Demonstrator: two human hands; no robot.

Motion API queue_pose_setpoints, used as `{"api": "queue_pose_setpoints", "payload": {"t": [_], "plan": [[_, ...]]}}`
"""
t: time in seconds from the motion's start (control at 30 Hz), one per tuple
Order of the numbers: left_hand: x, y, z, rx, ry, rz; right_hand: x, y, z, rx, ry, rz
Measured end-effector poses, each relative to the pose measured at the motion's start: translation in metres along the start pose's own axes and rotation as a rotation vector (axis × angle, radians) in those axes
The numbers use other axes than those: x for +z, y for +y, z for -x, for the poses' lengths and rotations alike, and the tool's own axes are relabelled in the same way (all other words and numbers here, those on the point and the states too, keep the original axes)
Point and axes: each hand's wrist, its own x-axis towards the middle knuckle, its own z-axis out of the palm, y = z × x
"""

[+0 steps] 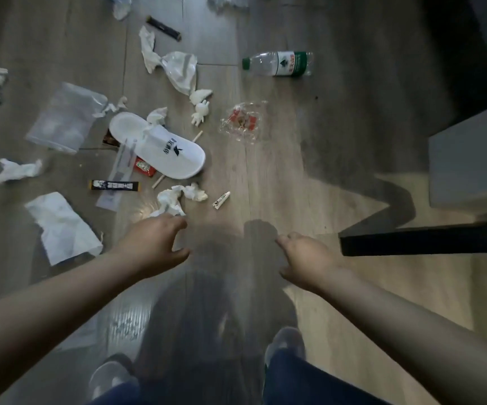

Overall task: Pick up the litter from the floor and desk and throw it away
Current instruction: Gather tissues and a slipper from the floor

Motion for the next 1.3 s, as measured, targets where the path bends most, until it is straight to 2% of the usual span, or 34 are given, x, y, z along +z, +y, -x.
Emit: {"api": "queue_pose_setpoints", "payload": {"t": [0.13,0.27,0.37,0.5,0.63,0.87,1.3], "plan": [[0.065,-0.025,-0.049,0.105,0.033,-0.049,0.052,0.015,-0.059,-0.084,0.067,0.064],[0.098,-0.041,-0.087,0.181,-0.006,-0.109,0.073,0.043,-0.087,-0.171,0.157,0.15],[0.098,-0.042,-0.093,0.188,-0.03,-0.182,0.072,0.056,-0.085,-0.105,0.185,0.093],[0.089,-0.032,-0.086,0.164,0.029,-0.158,0.069,0.057,-0.071,-0.028,0.195,-0.101],[0.093,-0.028,-0.09,0.204,0.066,-0.123,0.085,0.071,-0.07,0.044,0.135,-0.086],[0.107,-0.024,-0.095,0.215,0.03,-0.175,0.123,0.074,-0.055,0.166,0.126,-0.144],[0.099,-0.057,-0.08,0.102,0.008,-0.093,0.121,0.04,-0.091,-0.072,0.187,-0.195]]}}
